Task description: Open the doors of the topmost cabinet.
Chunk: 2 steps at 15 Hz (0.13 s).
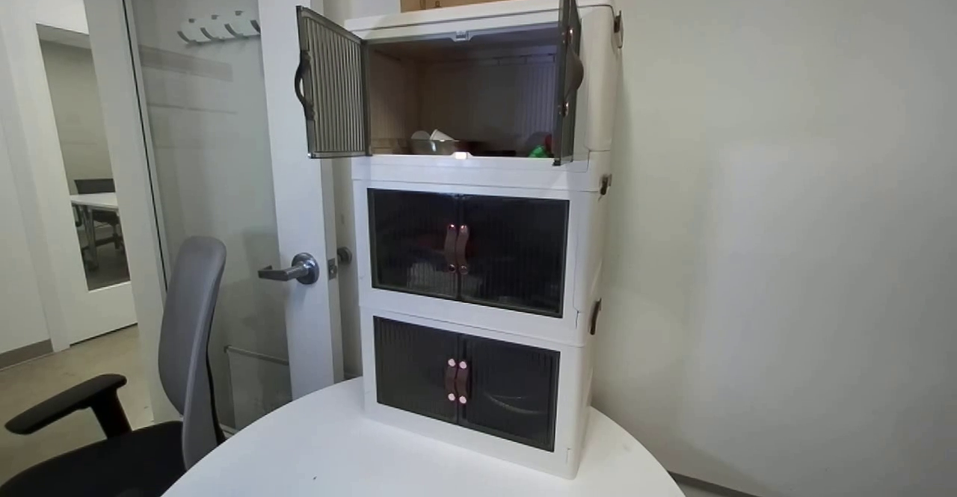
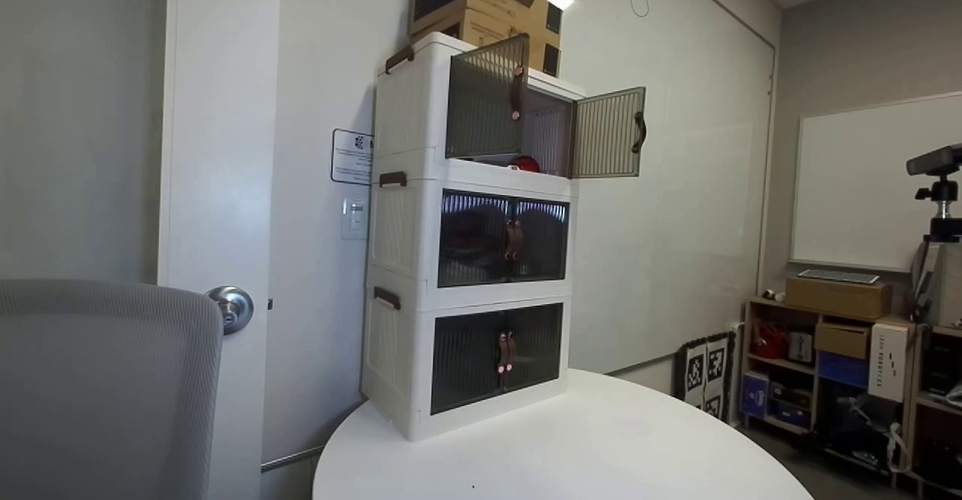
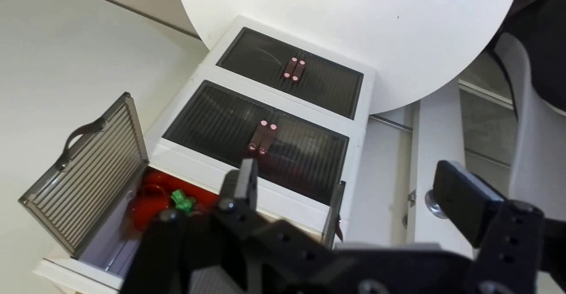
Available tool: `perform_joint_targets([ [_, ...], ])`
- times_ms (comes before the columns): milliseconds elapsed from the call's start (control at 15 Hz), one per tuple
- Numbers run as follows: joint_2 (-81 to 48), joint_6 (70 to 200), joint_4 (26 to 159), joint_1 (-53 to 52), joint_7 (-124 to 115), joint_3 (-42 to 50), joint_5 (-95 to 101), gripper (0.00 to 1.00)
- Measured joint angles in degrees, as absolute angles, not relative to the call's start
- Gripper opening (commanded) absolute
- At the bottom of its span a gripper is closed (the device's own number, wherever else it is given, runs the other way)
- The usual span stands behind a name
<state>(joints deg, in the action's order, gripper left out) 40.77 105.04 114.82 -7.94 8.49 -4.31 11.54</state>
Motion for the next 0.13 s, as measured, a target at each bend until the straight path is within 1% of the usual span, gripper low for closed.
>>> perform_joint_targets([
  [133,42.11,104.26,115.02,-8.68,10.12,-3.75,11.14,1.0],
])
